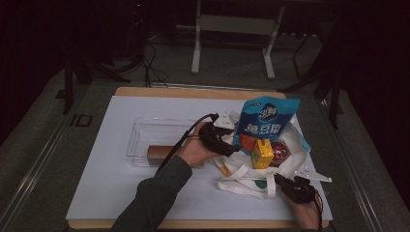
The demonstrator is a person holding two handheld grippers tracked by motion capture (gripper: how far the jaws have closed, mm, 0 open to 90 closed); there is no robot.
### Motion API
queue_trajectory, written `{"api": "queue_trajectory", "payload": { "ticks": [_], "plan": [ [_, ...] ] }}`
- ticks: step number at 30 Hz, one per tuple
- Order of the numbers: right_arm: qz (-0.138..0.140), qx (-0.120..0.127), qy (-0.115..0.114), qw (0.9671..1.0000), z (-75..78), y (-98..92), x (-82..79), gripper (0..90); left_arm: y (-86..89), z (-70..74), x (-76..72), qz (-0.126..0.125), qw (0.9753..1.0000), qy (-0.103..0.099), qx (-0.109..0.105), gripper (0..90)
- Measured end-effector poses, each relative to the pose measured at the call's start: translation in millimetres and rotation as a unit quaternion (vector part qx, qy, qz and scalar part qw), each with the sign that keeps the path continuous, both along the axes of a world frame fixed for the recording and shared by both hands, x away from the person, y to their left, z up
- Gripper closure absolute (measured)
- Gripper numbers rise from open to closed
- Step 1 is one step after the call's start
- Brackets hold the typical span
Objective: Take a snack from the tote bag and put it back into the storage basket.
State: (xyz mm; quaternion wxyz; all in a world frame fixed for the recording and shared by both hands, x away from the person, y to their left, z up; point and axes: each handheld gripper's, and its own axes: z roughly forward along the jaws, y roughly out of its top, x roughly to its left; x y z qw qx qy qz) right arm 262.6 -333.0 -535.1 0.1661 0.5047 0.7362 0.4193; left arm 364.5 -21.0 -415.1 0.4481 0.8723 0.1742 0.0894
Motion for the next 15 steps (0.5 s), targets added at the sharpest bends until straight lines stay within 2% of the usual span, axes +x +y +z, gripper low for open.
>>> {"api": "queue_trajectory", "payload": {
  "ticks": [11, 15],
  "plan": [
    [0.001, 0.001, -0.001, 1.0, -0.2, -0.4, 0.2, 85.0, -22.1, -2.6, -0.8, -0.028, 0.9996, -0.003, 0.002, 36.8],
    [0.001, 0.0, -0.001, 1.0, -0.1, -0.3, 0.2, 85.0, -29.5, -2.5, 1.4, -0.034, 0.9994, 0.004, -0.002, 36.0]
  ]
}}
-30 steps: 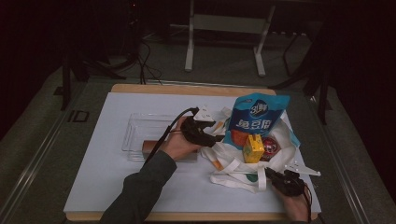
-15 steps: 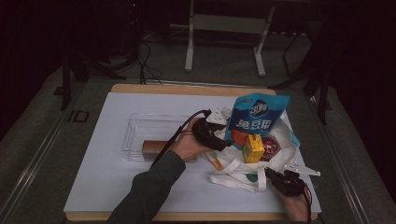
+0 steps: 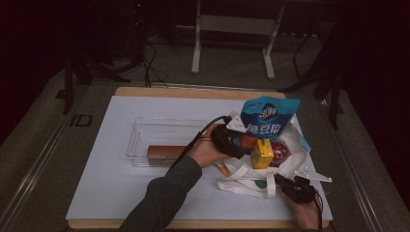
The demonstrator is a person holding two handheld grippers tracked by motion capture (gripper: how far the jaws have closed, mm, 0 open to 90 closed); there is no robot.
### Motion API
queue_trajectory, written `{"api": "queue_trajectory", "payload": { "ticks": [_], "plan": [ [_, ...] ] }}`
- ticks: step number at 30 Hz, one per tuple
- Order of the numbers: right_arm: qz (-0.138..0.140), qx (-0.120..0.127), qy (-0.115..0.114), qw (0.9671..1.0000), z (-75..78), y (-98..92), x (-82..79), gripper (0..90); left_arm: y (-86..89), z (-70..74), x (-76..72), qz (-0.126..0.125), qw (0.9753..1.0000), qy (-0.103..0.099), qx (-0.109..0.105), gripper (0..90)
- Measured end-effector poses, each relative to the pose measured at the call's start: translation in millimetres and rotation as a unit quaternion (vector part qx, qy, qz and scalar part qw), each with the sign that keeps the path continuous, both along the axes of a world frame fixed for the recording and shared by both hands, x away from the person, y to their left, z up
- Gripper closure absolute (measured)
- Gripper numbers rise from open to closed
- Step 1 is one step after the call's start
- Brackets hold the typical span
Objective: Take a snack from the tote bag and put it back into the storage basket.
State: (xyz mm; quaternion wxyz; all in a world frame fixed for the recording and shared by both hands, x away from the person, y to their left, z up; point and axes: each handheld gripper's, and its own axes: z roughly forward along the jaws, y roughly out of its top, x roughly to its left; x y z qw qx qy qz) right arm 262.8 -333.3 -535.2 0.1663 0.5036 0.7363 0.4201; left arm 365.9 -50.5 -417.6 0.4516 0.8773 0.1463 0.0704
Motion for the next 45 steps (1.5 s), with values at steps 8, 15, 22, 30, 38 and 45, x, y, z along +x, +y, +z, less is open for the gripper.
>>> {"api": "queue_trajectory", "payload": {
  "ticks": [8, 15, 22, 30, 38, 45],
  "plan": [
    [0.0, 0.002, 0.001, 1.0, 0.0, -0.2, 0.1, 84.9, -19.8, -8.9, 4.4, -0.013, 0.9997, 0.008, 0.016, 31.3],
    [0.0, 0.003, 0.002, 1.0, 0.0, -0.2, 0.1, 84.9, -34.9, -17.5, 8.7, -0.019, 0.9993, 0.021, 0.025, 28.0],
    [0.0, 0.004, 0.003, 1.0, 0.0, -0.7, 0.4, 84.9, -45.0, -23.6, 15.8, -0.022, 0.9986, 0.03, 0.038, 23.8],
    [0.002, 0.005, 0.004, 1.0, 0.0, -1.0, 0.6, 84.3, -59.4, -27.7, 22.0, -0.025, 0.9978, 0.039, 0.048, 22.5],
    [0.003, 0.007, 0.004, 1.0, 0.0, -1.3, 0.9, 84.0, -66.5, -32.4, 24.0, -0.024, 0.9978, 0.029, 0.054, 16.2],
    [0.004, 0.008, 0.004, 1.0, 0.0, -1.4, 1.0, 83.8, -74.9, -40.8, 25.8, -0.031, 0.9976, 0.033, 0.052, 15.7]
  ]
}}
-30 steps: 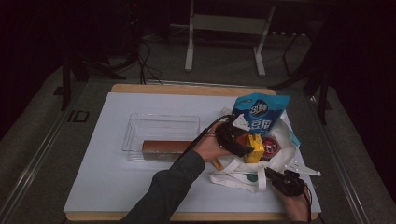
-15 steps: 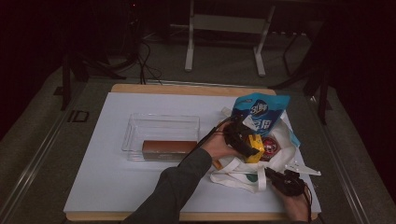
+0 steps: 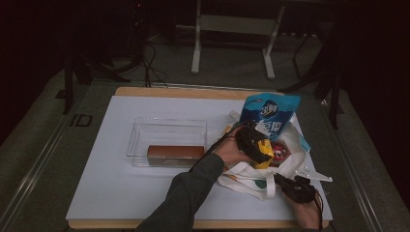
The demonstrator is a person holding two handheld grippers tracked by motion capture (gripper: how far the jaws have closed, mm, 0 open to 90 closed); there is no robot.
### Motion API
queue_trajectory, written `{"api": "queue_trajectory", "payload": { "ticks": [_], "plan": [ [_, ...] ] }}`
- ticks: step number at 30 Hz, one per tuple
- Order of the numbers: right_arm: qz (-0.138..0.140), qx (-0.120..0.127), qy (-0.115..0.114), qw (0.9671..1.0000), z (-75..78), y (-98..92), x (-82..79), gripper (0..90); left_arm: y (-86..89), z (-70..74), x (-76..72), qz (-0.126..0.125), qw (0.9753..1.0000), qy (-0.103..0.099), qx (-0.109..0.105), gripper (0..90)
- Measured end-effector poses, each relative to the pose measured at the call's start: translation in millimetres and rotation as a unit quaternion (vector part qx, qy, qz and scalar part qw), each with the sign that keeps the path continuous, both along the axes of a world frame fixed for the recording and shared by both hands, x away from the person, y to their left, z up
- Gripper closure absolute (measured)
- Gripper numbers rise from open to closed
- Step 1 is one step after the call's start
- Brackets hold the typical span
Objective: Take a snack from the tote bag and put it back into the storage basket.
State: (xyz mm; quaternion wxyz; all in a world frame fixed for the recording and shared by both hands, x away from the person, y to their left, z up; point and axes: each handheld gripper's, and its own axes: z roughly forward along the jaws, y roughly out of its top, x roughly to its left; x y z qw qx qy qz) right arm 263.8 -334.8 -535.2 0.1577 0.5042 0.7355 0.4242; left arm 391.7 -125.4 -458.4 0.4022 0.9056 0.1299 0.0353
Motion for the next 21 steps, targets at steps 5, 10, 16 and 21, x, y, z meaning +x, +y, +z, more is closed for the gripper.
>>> {"api": "queue_trajectory", "payload": {
  "ticks": [5, 10, 16, 21],
  "plan": [
    [0.0, 0.0, 0.0, 1.0, -0.1, 0.0, 0.0, 83.7, -4.4, -5.7, -1.3, -0.011, 0.9999, 0.008, 0.004, 15.0],
    [0.0, 0.001, 0.0, 1.0, -0.2, -0.1, 0.1, 83.6, -4.5, -7.2, -1.4, -0.012, 0.9998, 0.001, 0.014, 18.2],
    [0.0, 0.001, 0.0, 1.0, -0.2, -0.1, 0.0, 83.6, -7.9, -11.8, -3.7, -0.009, 0.9994, -0.007, 0.032, 23.2],
    [0.001, 0.002, 0.0, 1.0, -0.3, -0.5, 0.3, 83.4, -5.9, -14.0, -4.3, -0.01, 0.9994, -0.002, 0.032, 27.2]
  ]
}}
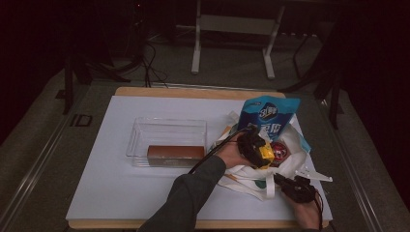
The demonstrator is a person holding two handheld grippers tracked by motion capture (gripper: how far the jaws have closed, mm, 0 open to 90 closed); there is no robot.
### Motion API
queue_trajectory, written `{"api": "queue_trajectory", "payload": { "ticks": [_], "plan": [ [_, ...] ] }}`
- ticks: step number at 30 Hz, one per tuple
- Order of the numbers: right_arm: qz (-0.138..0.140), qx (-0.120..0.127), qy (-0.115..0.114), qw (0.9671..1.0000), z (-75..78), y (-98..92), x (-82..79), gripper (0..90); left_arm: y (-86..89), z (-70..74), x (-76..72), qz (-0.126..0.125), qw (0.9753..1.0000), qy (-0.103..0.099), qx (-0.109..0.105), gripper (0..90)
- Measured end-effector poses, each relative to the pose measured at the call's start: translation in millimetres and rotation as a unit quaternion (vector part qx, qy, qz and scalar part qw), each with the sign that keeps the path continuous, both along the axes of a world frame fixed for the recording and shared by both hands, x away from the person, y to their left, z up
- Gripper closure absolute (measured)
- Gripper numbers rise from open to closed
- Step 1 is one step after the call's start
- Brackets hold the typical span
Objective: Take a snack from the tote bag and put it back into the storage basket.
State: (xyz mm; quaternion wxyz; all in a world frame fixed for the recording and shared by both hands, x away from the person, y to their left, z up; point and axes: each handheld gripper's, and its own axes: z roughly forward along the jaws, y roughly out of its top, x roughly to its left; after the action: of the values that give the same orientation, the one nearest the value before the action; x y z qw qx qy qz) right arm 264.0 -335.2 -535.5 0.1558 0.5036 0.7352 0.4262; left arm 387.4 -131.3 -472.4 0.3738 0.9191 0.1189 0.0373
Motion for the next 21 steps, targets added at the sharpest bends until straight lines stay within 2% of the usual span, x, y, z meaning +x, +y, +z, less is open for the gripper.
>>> {"api": "queue_trajectory", "payload": {
  "ticks": [9, 17, 21],
  "plan": [
    [0.0, 0.0, 0.0, 1.0, 0.0, -0.1, 0.0, 83.4, -0.4, 3.6, -3.4, 0.017, 0.9997, -0.002, 0.018, 28.7],
    [0.0, 0.001, 0.0, 1.0, 0.0, -0.2, 0.0, 83.4, 3.0, 6.6, -5.0, 0.024, 0.9996, -0.008, 0.011, 29.0],
    [0.0, 0.0, 0.001, 1.0, 0.1, -0.2, 0.0, 83.4, 8.0, 13.7, -5.9, 0.027, 0.9995, -0.013, 0.008, 28.9]
  ]
}}
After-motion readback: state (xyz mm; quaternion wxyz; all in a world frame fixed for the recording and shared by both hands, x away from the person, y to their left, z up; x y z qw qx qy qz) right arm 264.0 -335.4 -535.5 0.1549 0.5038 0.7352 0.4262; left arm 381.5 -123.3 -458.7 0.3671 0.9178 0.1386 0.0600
